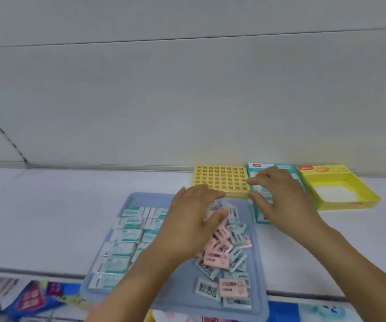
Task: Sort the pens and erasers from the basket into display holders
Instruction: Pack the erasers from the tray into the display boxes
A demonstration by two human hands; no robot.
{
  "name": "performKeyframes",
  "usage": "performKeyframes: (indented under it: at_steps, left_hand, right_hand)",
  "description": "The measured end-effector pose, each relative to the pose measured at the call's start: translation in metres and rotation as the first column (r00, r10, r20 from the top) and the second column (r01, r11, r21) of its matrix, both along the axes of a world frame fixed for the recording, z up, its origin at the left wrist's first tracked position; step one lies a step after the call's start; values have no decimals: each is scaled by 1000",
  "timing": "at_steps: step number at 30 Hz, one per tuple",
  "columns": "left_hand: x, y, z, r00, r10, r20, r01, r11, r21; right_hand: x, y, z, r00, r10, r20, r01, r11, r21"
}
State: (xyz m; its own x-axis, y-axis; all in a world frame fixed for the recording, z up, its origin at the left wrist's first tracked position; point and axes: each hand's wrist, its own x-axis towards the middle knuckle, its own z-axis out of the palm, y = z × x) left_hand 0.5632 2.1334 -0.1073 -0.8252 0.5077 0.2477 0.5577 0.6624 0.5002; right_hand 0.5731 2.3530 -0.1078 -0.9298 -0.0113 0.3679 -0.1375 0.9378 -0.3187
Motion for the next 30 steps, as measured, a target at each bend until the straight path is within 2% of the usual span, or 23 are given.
performKeyframes:
  at_steps: [3,7,11,16,21,30]
  left_hand:
    - [12,-71,5,993,121,6,-122,992,38]
    - [20,-143,5,954,285,91,-283,959,-36]
    - [27,-173,5,955,230,186,-216,972,-95]
    - [24,-179,1,962,176,207,-136,972,-193]
    - [15,-177,-2,952,215,218,-174,966,-192]
    - [11,-165,2,899,387,208,-340,912,-227]
  right_hand:
    - [6,-47,10,982,174,72,-171,984,-57]
    - [12,-99,19,921,349,172,-339,937,-82]
    - [22,-138,16,843,447,300,-446,892,-74]
    - [24,-165,8,832,402,381,-448,893,35]
    - [20,-186,8,855,344,388,-397,916,61]
    - [13,-205,16,812,336,477,-439,890,119]
